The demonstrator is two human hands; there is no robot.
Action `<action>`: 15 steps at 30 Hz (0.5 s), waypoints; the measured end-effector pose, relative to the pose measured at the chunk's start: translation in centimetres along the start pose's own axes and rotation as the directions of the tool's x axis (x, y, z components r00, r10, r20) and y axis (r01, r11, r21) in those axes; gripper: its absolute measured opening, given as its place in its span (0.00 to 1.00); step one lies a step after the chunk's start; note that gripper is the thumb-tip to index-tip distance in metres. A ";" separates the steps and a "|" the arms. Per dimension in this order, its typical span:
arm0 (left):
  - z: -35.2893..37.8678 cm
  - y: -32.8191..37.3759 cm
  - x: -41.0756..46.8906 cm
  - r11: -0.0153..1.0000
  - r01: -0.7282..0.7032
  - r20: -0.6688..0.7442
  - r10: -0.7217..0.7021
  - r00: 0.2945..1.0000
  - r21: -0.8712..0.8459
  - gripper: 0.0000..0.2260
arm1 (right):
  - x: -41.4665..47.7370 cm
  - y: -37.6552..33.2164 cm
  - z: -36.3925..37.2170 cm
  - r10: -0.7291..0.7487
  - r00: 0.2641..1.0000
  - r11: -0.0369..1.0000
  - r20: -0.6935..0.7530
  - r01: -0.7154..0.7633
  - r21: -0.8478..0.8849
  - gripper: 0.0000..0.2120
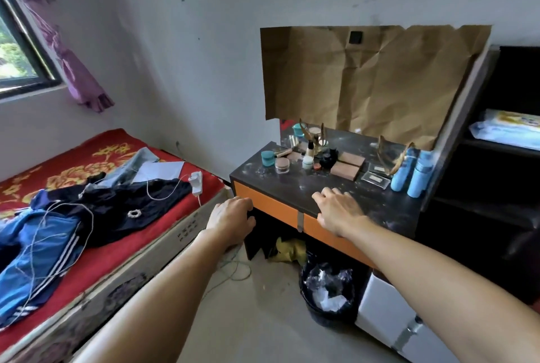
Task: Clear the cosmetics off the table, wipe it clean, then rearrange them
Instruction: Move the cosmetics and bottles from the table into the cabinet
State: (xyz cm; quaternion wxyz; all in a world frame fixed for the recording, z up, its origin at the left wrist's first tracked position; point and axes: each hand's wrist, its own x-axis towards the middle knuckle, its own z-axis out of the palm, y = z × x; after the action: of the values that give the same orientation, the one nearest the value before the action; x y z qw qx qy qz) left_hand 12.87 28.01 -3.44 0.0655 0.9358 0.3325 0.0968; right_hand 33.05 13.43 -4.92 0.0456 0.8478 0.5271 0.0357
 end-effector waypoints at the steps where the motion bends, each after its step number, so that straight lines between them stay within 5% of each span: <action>1: 0.2 -1.1 1.9 1.000 -0.003 0.010 0.003 1.000 -0.015 0.11 | 2.1 -0.3 0.2 0.012 1.000 1.000 0.009 -0.012 0.014 0.19; 15: 5.4 -9.9 24.6 0.998 -0.061 0.218 0.064 0.974 -0.019 0.13 | 23.5 0.3 3.7 0.121 0.985 0.971 0.125 -0.144 0.190 0.17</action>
State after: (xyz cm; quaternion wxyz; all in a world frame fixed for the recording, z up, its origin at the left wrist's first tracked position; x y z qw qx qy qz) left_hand 26.74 50.98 -7.19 0.1044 0.9504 0.2930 -0.0026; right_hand 44.08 34.26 -8.28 -0.0119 0.8822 0.4667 -0.0619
